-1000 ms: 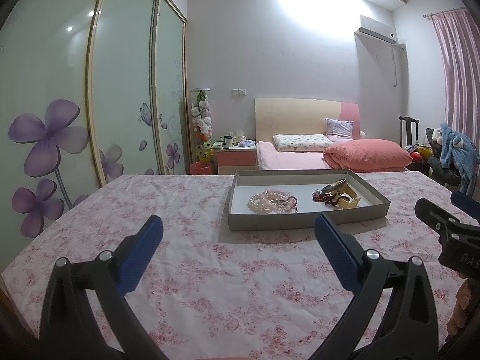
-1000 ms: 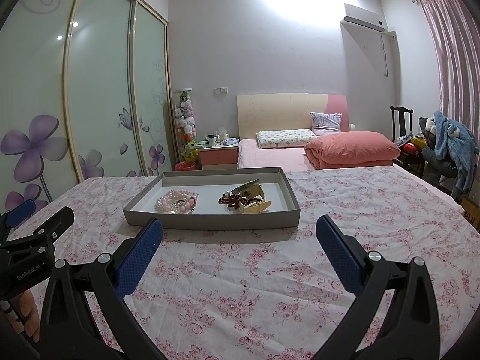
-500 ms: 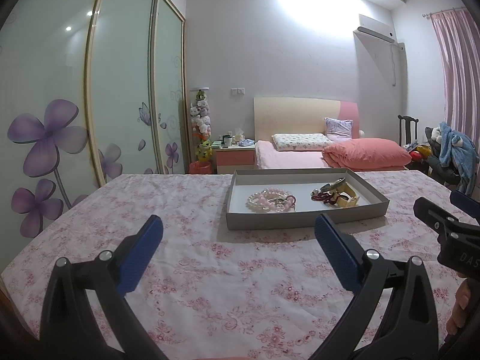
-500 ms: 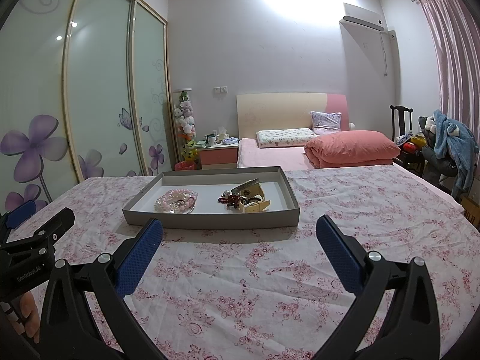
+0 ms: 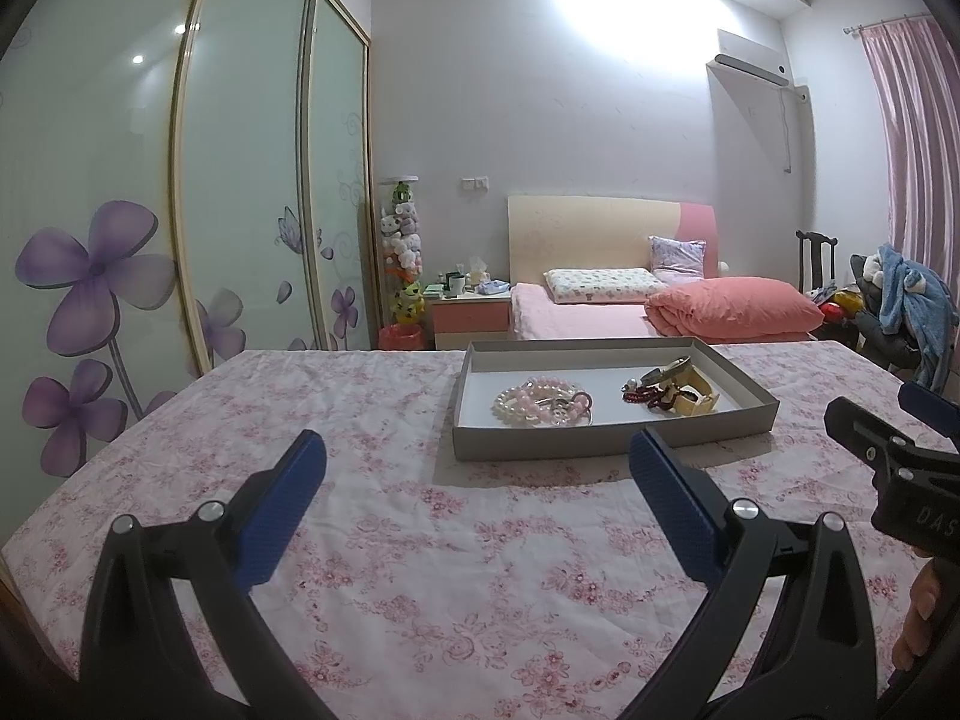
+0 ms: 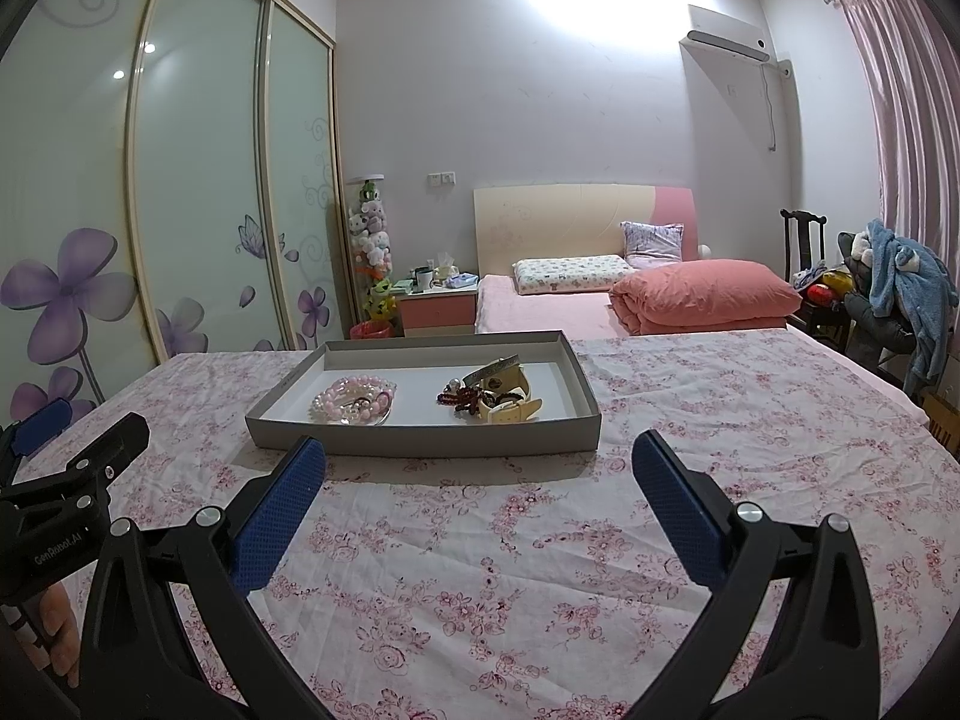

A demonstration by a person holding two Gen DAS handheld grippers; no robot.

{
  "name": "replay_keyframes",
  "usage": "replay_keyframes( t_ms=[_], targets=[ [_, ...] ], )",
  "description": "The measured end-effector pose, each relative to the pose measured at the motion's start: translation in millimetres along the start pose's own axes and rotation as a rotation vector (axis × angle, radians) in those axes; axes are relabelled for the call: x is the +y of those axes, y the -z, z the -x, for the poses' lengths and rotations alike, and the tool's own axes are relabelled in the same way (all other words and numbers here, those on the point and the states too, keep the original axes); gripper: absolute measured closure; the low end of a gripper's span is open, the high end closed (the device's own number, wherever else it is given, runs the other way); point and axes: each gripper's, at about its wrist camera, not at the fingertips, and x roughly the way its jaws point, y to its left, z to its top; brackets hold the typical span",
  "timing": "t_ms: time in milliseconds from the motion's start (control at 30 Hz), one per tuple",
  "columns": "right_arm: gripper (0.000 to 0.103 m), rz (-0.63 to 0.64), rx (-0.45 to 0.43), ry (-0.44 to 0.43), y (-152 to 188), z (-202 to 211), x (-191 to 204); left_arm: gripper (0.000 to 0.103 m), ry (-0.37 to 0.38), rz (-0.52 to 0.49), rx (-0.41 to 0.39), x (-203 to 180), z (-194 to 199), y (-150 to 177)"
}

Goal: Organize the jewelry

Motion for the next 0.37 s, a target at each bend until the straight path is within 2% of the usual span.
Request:
replay_keyframes(
  t_ms=[367],
  targets=[
    [0.002, -0.001, 0.0, 0.0, -0.1, 0.2, 0.6, 0.004, 0.009, 0.003, 0.007, 0.3, 0.1, -0.4]
  ],
)
